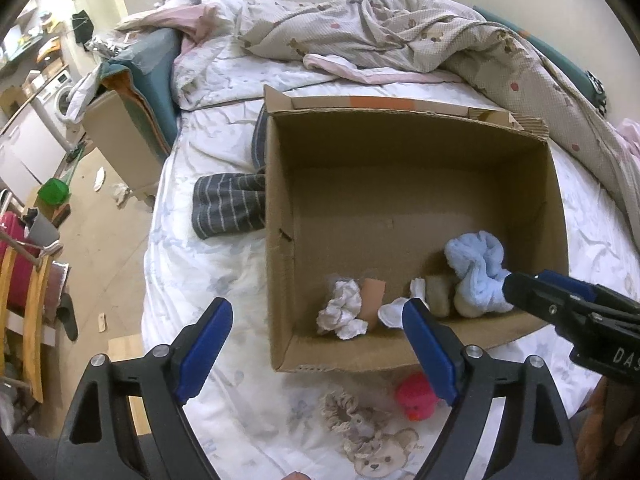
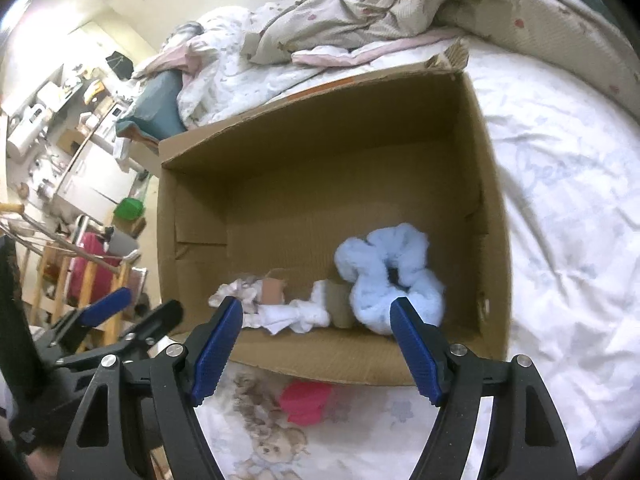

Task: Organize soft objects
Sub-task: 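Withdraw both tools toward the lace scrunchie and pink plush toy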

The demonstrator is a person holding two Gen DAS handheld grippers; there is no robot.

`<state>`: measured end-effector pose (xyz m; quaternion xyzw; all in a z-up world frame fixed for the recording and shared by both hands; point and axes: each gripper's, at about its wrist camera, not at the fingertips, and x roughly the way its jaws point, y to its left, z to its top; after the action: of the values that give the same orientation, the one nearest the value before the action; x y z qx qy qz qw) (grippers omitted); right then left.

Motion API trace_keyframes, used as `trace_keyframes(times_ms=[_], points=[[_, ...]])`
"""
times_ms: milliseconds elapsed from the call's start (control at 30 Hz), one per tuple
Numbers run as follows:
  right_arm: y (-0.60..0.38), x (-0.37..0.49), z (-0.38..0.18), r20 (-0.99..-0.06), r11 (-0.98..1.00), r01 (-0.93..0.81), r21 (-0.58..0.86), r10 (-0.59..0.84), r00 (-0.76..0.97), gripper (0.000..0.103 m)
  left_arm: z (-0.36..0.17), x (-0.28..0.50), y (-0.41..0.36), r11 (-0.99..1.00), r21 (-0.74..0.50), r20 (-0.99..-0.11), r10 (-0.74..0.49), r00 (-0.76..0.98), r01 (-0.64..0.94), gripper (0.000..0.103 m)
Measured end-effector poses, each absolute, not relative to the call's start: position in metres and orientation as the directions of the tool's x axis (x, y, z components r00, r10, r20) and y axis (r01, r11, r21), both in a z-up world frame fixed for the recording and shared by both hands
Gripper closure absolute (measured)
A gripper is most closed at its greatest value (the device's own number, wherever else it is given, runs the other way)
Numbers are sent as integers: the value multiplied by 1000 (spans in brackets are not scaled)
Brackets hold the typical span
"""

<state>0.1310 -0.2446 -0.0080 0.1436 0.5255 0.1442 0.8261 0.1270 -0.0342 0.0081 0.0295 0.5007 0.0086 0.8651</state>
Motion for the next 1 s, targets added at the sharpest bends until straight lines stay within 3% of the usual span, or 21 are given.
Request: trace_keyframes(times_ms=[400,767,1000], points=[[-252,92,5,-849,959,-81,271,278,450,23,12,84,6,999,10,-867,31,498,-46,17],[-266,59,-11,-856,934,-4,357,329,398,23,3,52,35,990,-37,-874,33,485,-135,17],[-263,35,-38,-882,924,37,381,352,312,23,-32,47,31,981,-111,-920,-41,390,-157,17]])
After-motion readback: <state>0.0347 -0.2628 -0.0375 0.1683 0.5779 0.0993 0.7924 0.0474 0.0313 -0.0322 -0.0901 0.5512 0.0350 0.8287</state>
